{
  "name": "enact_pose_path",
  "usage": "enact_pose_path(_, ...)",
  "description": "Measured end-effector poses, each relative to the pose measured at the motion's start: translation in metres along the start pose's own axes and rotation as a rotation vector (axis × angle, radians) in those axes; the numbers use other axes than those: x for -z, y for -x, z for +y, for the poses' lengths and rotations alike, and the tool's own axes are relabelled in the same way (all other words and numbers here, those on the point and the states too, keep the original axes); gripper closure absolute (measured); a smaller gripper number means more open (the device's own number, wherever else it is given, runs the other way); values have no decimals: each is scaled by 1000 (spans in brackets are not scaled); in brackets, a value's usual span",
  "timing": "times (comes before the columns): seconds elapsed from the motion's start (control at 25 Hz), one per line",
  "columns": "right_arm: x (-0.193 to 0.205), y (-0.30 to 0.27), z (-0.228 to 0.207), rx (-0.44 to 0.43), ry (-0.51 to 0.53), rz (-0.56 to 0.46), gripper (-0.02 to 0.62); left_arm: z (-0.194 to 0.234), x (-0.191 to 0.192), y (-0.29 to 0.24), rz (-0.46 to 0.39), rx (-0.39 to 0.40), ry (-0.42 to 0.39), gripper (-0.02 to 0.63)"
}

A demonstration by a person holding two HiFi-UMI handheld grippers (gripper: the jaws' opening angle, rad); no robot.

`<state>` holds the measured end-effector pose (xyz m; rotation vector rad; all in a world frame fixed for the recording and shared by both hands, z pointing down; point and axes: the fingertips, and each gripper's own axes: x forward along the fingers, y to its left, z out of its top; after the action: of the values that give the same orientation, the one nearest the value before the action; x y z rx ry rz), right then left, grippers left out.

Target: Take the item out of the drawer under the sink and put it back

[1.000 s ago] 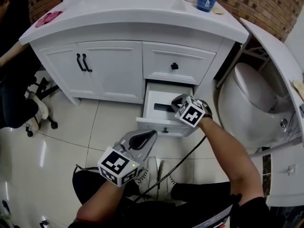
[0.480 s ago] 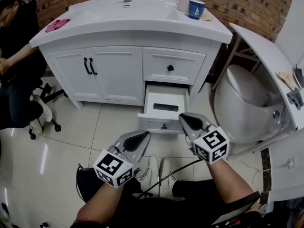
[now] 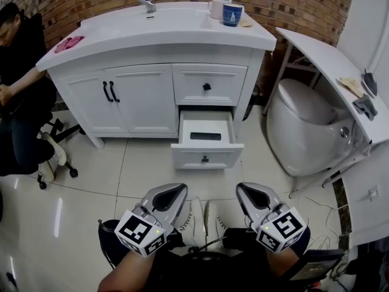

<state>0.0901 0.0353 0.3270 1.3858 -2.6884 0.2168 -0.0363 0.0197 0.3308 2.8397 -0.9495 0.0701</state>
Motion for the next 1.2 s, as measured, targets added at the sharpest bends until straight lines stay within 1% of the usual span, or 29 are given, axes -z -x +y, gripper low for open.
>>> enact_pose_path(0.12,3,11,10,2,24,2,588,0,5,12,6,-27,2,600)
enact_pose_path(0.28,10,17,17,4,-4,-2,588,2,8,22,10,-53,2,600)
enact_pose_path(0.44,8,18,20,5,-9,-18,588,-5,0,20,-14,-36,-19,600)
enact_pose_path(0.64,8,23,24,8,5,-20,589,-12,-2,17,-16,-22,-32,600)
enact_pose_path(0.88,11,26,24,17,-5,-25,589,-15,-6,15,-15,-23,-43,600)
enact_pose_path(1.2,4,26,25,20,9,-37,589,-15,-10,14,-22,-22,-52,600)
